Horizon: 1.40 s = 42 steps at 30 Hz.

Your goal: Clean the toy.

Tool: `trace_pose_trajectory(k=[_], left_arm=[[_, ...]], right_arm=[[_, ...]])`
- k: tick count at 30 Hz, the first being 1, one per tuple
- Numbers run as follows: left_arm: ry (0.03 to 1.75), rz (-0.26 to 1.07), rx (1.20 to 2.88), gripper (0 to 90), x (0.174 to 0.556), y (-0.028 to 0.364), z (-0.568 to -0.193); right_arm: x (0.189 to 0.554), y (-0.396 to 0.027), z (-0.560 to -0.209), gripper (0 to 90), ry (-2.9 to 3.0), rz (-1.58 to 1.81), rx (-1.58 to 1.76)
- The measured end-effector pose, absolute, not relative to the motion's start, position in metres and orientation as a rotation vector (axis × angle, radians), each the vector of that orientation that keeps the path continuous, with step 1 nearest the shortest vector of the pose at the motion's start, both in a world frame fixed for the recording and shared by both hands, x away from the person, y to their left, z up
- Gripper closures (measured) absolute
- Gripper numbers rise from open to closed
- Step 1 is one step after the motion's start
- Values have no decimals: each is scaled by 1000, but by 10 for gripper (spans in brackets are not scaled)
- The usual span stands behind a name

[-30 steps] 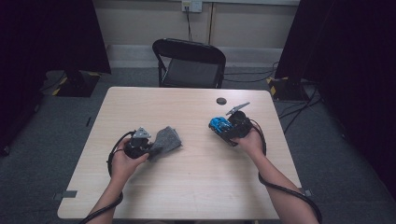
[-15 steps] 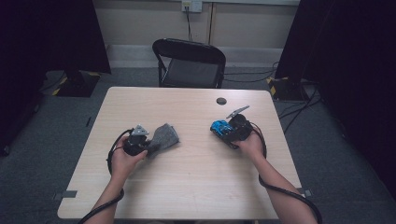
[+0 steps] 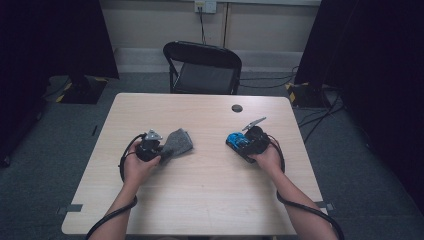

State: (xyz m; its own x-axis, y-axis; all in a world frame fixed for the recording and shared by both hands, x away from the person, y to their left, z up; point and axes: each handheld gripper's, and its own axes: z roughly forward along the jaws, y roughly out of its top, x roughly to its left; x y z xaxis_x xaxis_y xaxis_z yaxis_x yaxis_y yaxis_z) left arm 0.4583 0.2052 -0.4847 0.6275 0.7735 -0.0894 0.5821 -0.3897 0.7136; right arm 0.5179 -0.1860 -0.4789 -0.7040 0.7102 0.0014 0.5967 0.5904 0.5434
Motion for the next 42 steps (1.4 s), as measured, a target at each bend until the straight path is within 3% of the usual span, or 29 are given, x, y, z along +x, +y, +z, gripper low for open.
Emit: trace_pose_trajectory(k=[22, 34, 39, 41, 42], left_arm=[[1063, 337, 2112, 688, 472, 202, -488], [1048, 336, 2122, 635, 473, 200, -487], [1042, 345, 2133, 529, 473, 197, -487], [1038, 356, 2145, 415, 473, 196, -486], [1041, 354, 2143, 415, 473, 195, -486]], right_arm=[[518, -189, -483, 272, 2582, 813, 1103], [515, -193, -488, 209, 2570, 825, 1112], [515, -196, -484, 182, 2557, 843, 1113], [515, -196, -482, 176, 2553, 853, 1112], [515, -196, -481, 173, 2551, 853, 1115]])
